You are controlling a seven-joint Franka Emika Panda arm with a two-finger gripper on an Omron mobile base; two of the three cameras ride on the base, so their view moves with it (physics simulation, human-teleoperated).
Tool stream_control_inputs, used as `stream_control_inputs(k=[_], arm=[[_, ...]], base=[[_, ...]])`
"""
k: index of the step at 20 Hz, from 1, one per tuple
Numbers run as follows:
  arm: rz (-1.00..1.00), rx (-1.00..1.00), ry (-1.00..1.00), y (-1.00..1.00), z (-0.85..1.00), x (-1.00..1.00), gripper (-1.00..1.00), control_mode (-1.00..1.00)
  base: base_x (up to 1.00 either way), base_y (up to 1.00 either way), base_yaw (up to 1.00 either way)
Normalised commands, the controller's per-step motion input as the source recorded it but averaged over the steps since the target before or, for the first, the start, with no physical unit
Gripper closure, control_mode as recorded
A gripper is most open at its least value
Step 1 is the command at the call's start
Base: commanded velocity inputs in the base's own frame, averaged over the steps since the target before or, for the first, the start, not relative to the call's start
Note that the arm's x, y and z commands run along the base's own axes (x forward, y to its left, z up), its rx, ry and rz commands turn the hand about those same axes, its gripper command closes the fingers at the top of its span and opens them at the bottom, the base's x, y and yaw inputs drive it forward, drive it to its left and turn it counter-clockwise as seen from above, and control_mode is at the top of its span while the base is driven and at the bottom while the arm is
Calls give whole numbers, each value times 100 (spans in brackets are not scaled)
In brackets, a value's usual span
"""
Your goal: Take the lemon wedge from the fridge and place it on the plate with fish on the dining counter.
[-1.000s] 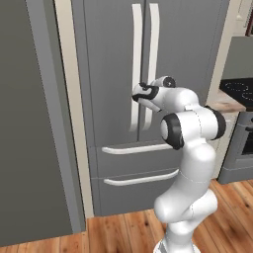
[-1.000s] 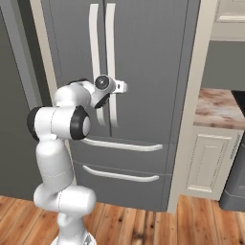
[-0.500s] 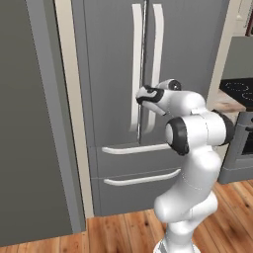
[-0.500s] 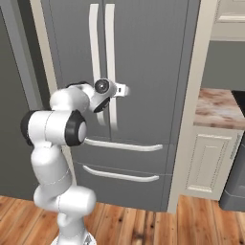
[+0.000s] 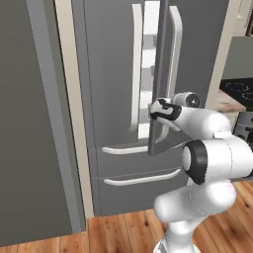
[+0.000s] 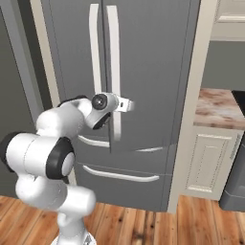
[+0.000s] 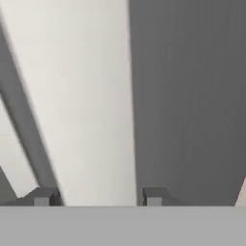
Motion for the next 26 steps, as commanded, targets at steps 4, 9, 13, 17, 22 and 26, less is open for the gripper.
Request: stream_control_inputs(k=[4,9,13,17,22,26], arm=[[-20,15,0,-100,14,-100,100,-100],[-28,20,0,-100,28,-100,100,-100],[-42,12,2,-86,61,-98,-100,-100],[-42,0,8,-25,96,-88,-100,-100],[-29,-2,9,41,75,-39,-100,-100],[-29,-8,5,24,24,43,-100,-100]], base=[[0,0,0],[0,0,0],[0,0,0],[0,0,0],[0,0,0],[0,0,0]])
